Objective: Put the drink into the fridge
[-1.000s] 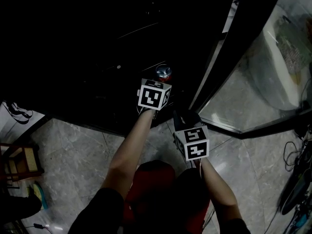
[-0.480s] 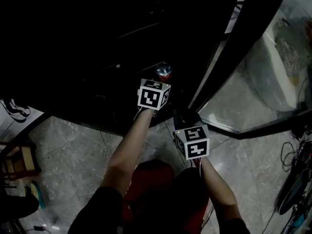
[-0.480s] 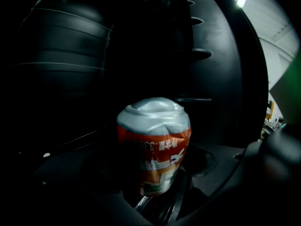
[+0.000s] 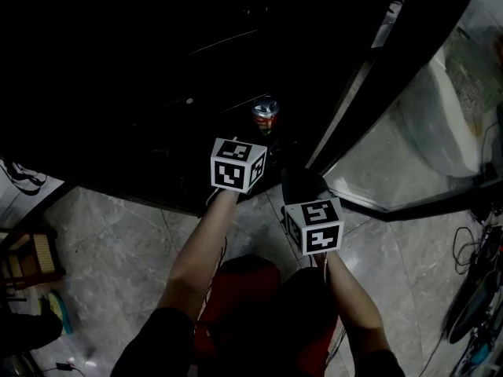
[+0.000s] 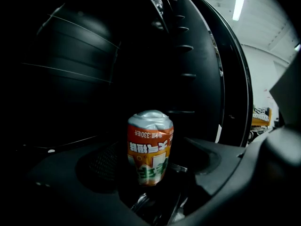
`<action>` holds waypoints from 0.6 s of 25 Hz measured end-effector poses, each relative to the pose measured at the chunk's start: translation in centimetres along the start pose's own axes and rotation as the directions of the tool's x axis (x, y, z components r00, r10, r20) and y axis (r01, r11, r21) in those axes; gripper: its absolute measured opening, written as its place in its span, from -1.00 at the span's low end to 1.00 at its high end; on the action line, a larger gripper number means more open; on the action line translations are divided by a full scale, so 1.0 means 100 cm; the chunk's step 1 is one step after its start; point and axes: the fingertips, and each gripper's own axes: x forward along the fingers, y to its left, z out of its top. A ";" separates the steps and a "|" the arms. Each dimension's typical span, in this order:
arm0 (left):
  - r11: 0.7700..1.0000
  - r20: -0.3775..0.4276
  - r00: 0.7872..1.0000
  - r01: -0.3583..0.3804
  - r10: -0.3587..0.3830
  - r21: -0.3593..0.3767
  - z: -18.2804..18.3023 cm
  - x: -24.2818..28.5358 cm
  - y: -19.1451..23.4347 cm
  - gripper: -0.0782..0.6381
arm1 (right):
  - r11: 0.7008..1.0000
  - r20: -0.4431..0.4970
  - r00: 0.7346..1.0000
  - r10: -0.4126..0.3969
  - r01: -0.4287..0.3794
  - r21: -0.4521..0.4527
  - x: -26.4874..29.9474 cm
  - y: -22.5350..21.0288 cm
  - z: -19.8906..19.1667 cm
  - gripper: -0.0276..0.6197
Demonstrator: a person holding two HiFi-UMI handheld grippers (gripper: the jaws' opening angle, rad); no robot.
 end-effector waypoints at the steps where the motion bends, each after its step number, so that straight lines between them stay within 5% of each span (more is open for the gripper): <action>1: 1.000 0.008 1.000 -0.001 0.001 -0.004 0.001 -0.005 0.000 0.37 | 1.000 0.002 1.000 -0.002 0.002 0.001 0.000 0.000 0.000 -0.86; 11: 0.997 0.057 0.997 0.062 -0.059 -0.048 0.008 -0.054 -0.019 0.36 | 1.000 0.021 1.000 -0.005 0.005 -0.013 -0.005 0.004 0.007 -0.86; 15: 0.994 0.072 0.994 0.084 -0.079 -0.065 0.011 -0.071 -0.030 0.08 | 1.000 0.060 0.998 -0.004 0.005 -0.019 -0.012 0.004 0.017 -0.86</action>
